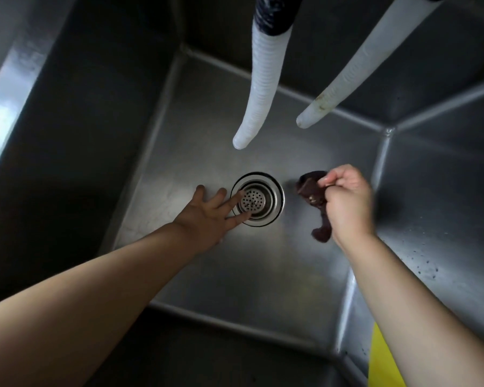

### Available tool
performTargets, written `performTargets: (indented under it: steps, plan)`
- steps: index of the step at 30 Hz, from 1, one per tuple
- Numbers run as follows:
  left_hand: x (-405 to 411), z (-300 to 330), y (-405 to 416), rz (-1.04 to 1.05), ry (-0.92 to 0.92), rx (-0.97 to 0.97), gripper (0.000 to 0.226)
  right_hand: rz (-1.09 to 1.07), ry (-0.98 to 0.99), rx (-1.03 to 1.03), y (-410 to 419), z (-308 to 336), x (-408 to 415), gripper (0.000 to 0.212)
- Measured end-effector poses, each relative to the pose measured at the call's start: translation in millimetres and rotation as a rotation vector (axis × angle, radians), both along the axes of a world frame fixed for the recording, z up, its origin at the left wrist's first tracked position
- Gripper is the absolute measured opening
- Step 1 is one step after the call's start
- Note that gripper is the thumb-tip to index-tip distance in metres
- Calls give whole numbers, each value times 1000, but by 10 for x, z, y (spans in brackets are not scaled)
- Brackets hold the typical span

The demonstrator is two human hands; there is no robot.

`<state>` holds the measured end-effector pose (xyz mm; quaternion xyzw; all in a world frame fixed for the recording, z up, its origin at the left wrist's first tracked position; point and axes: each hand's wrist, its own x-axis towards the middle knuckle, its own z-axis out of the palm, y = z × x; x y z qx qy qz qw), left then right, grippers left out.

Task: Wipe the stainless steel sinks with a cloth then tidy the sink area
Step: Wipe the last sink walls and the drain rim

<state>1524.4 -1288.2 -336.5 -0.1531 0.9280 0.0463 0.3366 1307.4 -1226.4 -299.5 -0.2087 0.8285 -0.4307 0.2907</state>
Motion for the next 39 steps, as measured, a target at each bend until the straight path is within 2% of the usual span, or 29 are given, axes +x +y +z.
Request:
performTargets:
  steps: [4,8,11,13,16,21,25,29,31,34,37,39]
  plan:
    - [-26,33,-6,3,-28,11,72,342,61,117,15,-209,350,48]
    - [-35,46,-5,1,-45,11,70,1002,596,367,50,-458,483,40]
    - [-21,37,-17,1,-35,14,68,1151,749,504,59,-511,524,47]
    - [-16,27,-3,-2,-33,6,67,1166,808,536,85,-509,551,49]
    - [-7,-13,-5,2,-22,-1,66,1195,843,538,79,-528,566,39]
    - [-13,-33,1,20,-19,15,69,1136,697,385,95,-547,524,22]
    - [-2,-39,9,37,7,21,70,777,386,217,356,-358,421,22]
    - [8,-14,33,44,28,16,71,364,398,123,721,-160,317,28]
    - [24,12,59,59,34,11,74,340,429,196,826,-157,265,31]
    - [86,35,40,133,98,5,77,450,529,463,905,-319,225,46]
    - [193,51,-63,211,160,-29,64,416,449,523,819,-472,250,69]
    - [277,47,-130,264,182,-46,62,377,440,514,708,-561,311,72]
